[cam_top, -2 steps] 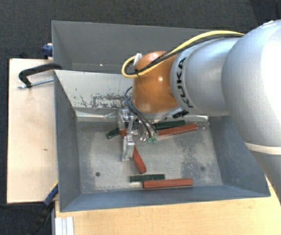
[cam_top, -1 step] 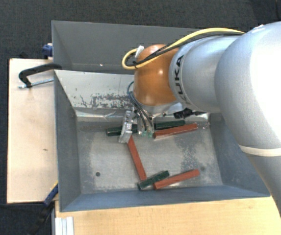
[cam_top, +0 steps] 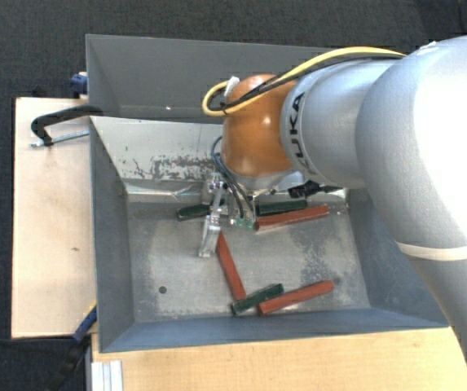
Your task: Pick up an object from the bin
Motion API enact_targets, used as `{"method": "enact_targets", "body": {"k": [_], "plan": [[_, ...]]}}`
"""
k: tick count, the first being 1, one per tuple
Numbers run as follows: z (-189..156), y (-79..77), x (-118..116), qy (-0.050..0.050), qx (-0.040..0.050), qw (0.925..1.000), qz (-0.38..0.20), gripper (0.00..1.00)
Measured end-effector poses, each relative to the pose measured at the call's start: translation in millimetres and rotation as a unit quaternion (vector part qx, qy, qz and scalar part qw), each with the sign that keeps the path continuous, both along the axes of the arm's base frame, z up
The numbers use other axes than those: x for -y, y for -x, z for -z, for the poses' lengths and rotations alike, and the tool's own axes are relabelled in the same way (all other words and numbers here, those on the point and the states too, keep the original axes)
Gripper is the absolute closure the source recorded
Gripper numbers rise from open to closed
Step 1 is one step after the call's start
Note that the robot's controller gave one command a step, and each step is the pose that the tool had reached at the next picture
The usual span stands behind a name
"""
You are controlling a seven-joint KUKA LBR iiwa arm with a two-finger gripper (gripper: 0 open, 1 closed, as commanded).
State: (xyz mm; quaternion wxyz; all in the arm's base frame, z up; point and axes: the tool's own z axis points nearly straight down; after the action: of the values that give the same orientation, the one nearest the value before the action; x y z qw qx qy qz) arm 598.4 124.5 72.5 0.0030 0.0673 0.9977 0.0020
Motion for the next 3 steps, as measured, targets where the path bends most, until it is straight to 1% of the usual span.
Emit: {"method": "enact_targets", "body": {"k": [1, 2, 3], "plan": [[0.3, 0.1, 0.4, 0.0, -0.0003, 1.0, 0.0, 0.0], [-1.7, -4.0, 1.6, 0.002, 0.0055, 0.961, -0.276, 1.0], [0.5, -1.9, 1.6, 0.002, 0.0016, 0.961, -0.277, 0.0]]}}
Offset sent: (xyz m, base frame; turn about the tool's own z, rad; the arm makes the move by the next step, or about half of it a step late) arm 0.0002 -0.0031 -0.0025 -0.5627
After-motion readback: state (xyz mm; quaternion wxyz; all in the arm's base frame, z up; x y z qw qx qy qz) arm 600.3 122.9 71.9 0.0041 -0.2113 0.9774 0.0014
